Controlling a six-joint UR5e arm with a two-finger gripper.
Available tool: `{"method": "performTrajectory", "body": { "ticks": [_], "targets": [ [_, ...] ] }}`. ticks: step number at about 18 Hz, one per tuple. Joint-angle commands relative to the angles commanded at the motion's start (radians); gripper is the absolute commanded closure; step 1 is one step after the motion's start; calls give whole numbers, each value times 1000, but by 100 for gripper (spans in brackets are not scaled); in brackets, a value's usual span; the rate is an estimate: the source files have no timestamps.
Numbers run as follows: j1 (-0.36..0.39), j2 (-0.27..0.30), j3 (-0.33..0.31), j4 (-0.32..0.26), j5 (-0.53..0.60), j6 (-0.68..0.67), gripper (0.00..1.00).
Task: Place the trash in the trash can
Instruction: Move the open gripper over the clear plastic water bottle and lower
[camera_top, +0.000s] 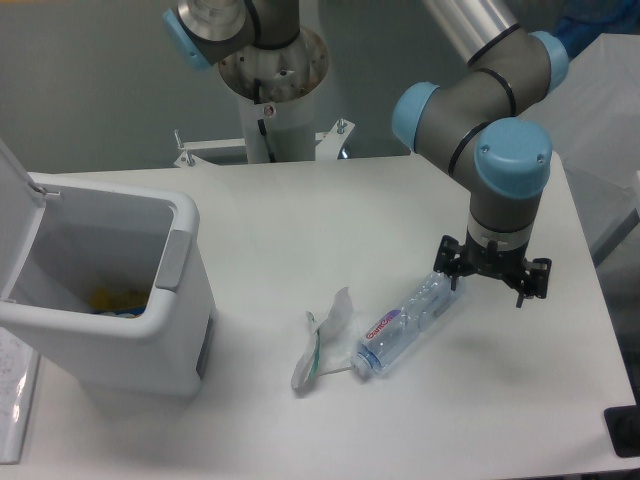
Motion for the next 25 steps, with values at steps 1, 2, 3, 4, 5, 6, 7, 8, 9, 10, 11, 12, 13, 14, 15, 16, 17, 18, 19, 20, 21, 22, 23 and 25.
{"method": "performTrajectory", "body": {
  "ticks": [1, 2, 3, 4, 5, 6, 7, 8, 9, 10, 11, 12, 13, 14, 15, 16, 17, 18, 19, 20, 21, 22, 23, 25],
  "targets": [
    [-2, -2, 0, 0, 0, 0, 0],
    [-2, -2, 0, 2, 0, -2, 0],
    [-2, -2, 0, 3, 0, 0, 0],
    [-2, -2, -2, 5, 0, -2, 0],
    [-2, -2, -3, 9, 0, -2, 0],
    [-2, -2, -9, 20, -4, 0, 0],
    [-6, -2, -15, 56, -5, -2, 0],
    [-12, -2, -27, 96, -6, -2, 0],
    [-20, -2, -44, 130, -6, -3, 0],
    [-31, -2, -64, 159, -5, -3, 0],
    [-40, -3, -80, 181, -3, -9, 0],
    [-60, -3, -86, 190, -3, -35, 0],
    [-75, -3, -87, 190, -3, -73, 0],
    [-87, -9, -87, 189, -3, -99, 0],
    [-100, -15, -90, 187, -5, -100, 0],
    [-112, -26, -92, 187, -5, -97, 0],
    [-121, -44, -95, 190, -5, -95, 0],
    [-124, -57, -92, 190, -6, -92, 0],
    [-129, -64, -91, 190, -9, -83, 0],
    [-141, -64, -91, 181, -12, -78, 0],
    [-153, -64, -97, 178, -12, -78, 0],
    [-166, -66, -104, 176, -12, -78, 0],
    [-179, -66, -113, 175, -11, -78, 0],
    [-189, -71, -143, 173, -6, -78, 0]
  ]
}}
